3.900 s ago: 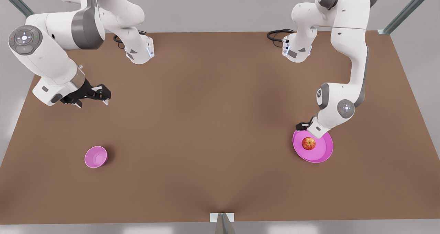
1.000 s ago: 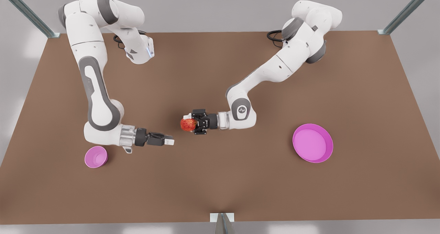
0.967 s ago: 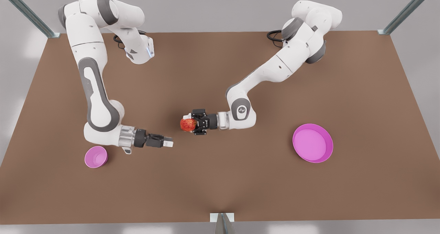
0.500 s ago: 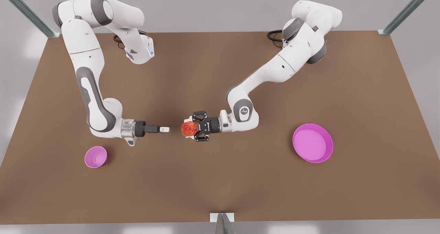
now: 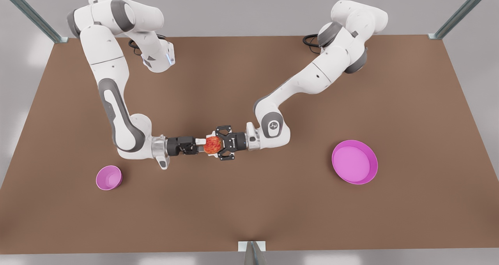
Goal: Use the left arm to pick up the apple from the plate, transfer it to the gripper of the right arm, and then use the right arm to place it into the bowl
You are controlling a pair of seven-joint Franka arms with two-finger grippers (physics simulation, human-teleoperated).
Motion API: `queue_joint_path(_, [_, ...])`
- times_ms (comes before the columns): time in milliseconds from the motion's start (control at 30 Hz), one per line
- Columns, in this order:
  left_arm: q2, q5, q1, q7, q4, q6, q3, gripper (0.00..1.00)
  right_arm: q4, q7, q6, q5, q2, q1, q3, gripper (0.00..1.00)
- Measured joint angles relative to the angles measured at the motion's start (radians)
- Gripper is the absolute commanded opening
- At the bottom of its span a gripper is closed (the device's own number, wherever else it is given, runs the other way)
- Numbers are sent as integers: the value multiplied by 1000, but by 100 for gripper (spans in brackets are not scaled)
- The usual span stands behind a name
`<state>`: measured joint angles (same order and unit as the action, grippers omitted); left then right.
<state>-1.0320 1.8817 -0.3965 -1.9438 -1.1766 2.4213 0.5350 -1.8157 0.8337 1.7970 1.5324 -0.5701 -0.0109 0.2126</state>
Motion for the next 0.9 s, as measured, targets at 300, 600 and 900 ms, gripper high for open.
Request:
queue_joint_path(300, [-2, 1, -1, -45, 1, 7, -2, 70, 5, 81, 36, 45, 0, -48, 0, 100])
queue_joint_path(600, [-2, 0, -2, -73, 1, 12, -4, 70, 4, 137, 80, 68, 0, -73, 2, 87])
queue_joint_path(900, [1, -9, -2, -81, 0, 27, -4, 100, 5, 175, 94, 75, 0, -73, 2, 75])
